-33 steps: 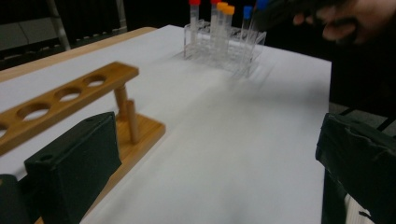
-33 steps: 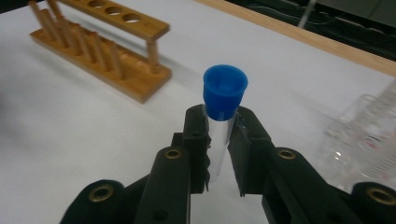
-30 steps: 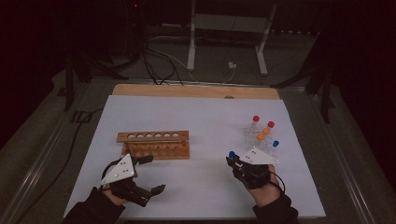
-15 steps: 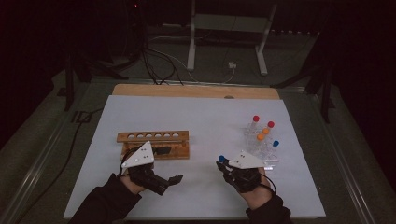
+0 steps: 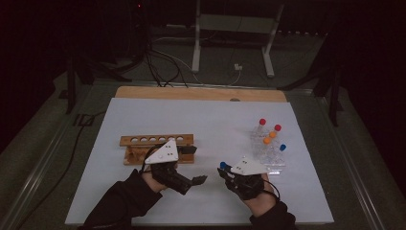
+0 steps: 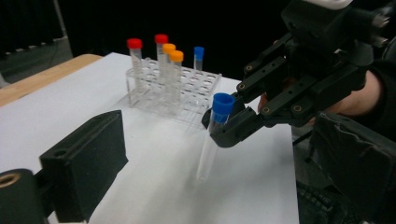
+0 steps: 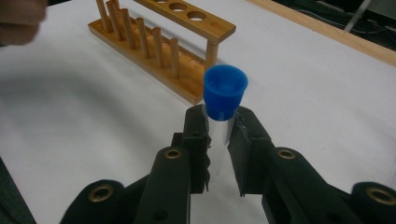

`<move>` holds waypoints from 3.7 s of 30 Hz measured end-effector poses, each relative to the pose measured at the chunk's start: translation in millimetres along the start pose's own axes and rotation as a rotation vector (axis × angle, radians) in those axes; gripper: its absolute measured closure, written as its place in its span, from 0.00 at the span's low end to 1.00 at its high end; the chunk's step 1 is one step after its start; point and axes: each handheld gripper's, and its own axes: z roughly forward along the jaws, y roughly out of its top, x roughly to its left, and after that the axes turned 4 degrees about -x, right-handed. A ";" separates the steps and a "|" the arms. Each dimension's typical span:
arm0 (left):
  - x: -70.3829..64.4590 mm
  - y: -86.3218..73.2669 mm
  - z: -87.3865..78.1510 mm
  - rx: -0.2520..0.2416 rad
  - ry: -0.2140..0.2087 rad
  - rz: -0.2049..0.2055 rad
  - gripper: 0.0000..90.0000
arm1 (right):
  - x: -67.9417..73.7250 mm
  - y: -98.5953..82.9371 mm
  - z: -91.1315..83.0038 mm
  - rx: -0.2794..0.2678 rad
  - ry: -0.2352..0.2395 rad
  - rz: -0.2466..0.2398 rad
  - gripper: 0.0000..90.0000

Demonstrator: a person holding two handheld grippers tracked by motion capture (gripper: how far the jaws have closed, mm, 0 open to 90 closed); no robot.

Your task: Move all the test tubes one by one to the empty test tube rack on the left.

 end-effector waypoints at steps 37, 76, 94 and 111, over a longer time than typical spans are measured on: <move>-13.3 5.6 49.8 0.043 0.013 0.109 0.85 | 1.2 1.4 -2.2 -0.003 0.005 0.002 0.85; 43.2 42.7 -7.8 -0.039 0.248 0.076 0.87 | -17.4 1.2 -18.5 -0.136 0.006 0.111 0.00; 73.9 39.8 -35.0 -0.008 0.395 0.059 0.86 | -18.8 0.5 -20.3 -0.154 0.010 0.117 0.00; 88.7 -1.2 -20.0 0.024 0.423 -0.004 0.87 | -20.2 -0.6 -21.6 -0.157 0.008 0.126 0.00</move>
